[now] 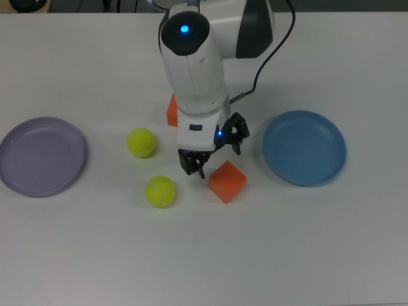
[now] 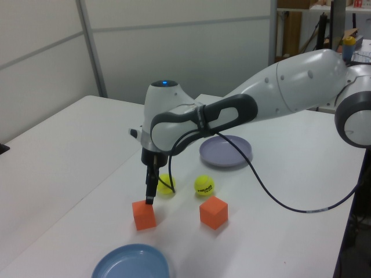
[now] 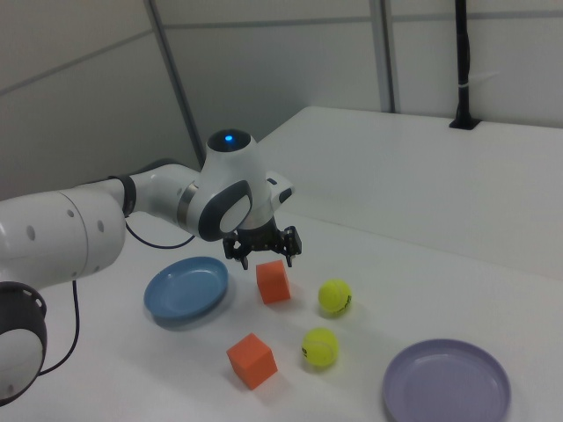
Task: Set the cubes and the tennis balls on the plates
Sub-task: 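Lower the gripper onto the orange cube nearest the blue plate and grasp it, then carry the orange cube onto the blue plate and release it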
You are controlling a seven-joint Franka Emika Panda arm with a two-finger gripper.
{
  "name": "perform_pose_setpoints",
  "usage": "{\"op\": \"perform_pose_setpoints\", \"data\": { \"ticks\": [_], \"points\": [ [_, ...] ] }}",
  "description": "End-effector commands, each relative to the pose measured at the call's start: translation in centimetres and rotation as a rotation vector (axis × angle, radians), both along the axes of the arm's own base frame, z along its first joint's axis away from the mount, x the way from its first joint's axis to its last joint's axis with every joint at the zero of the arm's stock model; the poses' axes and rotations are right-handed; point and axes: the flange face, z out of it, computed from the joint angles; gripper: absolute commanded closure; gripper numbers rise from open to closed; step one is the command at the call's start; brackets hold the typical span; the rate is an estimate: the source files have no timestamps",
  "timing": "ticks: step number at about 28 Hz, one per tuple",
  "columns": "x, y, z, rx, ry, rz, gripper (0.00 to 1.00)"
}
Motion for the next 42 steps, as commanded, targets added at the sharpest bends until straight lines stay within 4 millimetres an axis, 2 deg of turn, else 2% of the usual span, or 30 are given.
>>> {"op": "perform_pose_setpoints", "data": {
  "ticks": [1,4,10,15,18,19,20,25,26,27,30,31,33,37,42],
  "points": [
    [0.7,1.3,-1.8,-0.017,-0.021,0.031,0.0],
    [0.8,1.5,-2.5,-0.024,-0.028,0.033,0.0],
    [0.9,1.9,-5.3,-0.045,-0.017,0.043,0.0],
    [1.0,1.9,-5.9,-0.052,-0.012,0.044,0.0],
    [0.9,1.9,-5.8,-0.057,-0.012,0.046,0.05],
    [0.9,1.9,-5.8,-0.051,-0.011,0.037,0.21],
    [0.9,1.9,-5.6,-0.045,-0.008,0.019,0.41],
    [0.9,2.0,-5.5,-0.04,0.0,-0.031,0.81],
    [0.9,2.1,-5.4,-0.043,-0.004,-0.016,0.95],
    [0.8,2.3,-5.3,-0.04,-0.006,-0.006,1.0],
    [0.6,2.8,-4.3,-0.031,-0.02,0.017,1.0],
    [0.5,3.0,-2.9,-0.023,-0.038,0.018,1.0],
    [0.1,3.4,-1.2,-0.012,-0.054,0.024,1.0],
    [-2.0,5.9,2.4,0.024,-0.071,0.048,1.0],
    [-4.3,9.2,3.8,0.03,-0.062,0.064,1.0]
  ]
}}
